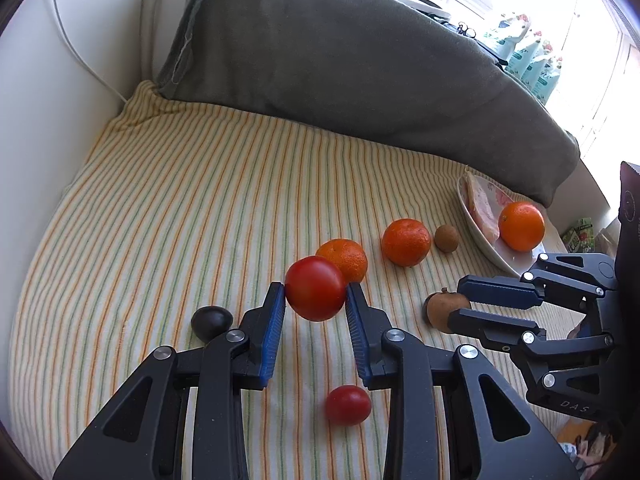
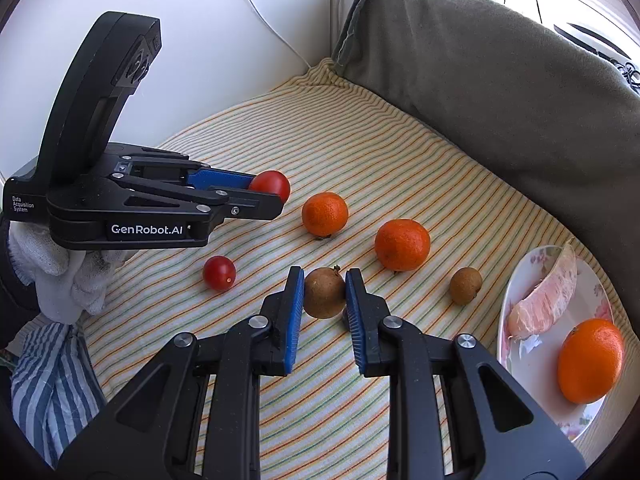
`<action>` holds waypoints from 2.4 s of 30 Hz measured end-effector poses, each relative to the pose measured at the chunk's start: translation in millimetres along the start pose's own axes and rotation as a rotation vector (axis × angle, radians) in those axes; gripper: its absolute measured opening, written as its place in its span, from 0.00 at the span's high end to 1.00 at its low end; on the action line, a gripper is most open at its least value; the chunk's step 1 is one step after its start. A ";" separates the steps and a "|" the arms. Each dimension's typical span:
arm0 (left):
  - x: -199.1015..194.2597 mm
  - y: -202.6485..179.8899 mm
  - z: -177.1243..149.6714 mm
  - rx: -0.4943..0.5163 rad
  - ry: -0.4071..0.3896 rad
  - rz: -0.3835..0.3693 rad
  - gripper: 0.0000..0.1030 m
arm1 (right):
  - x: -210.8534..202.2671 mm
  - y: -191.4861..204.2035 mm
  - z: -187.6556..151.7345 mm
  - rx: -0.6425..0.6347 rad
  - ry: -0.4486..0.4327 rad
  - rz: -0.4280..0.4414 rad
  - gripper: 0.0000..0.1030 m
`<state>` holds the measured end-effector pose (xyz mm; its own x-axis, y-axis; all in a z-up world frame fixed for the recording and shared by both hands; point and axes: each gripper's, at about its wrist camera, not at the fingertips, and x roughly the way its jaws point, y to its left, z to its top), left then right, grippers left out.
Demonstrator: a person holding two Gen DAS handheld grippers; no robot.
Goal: Organize fruits
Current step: 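Close the right tool on the brown kiwi, then carry the brown kiwi with the right tool over the floral plate, then lower the kiwi onto the plate and open the right tool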
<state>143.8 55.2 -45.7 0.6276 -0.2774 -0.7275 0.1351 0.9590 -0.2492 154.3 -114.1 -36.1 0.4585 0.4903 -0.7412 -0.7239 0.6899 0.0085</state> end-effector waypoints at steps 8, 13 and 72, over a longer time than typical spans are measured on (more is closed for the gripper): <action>-9.7 -19.4 5.9 0.029 -0.031 -0.024 0.71 | -25.1 -9.0 -2.1 0.037 -0.048 -0.019 0.79; -11.2 -33.4 8.3 0.049 -0.041 -0.046 0.71 | -41.6 -17.8 -7.9 0.064 -0.069 -0.044 0.79; 81.2 -196.3 78.8 0.258 0.024 -0.257 0.71 | -91.3 -125.0 -81.2 0.403 -0.113 -0.135 0.78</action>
<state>228.6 -151.0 -5.4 0.5306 -0.5096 -0.6773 0.4770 0.8401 -0.2583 161.1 -288.3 -24.0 0.6049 0.4209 -0.6760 -0.4045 0.8936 0.1944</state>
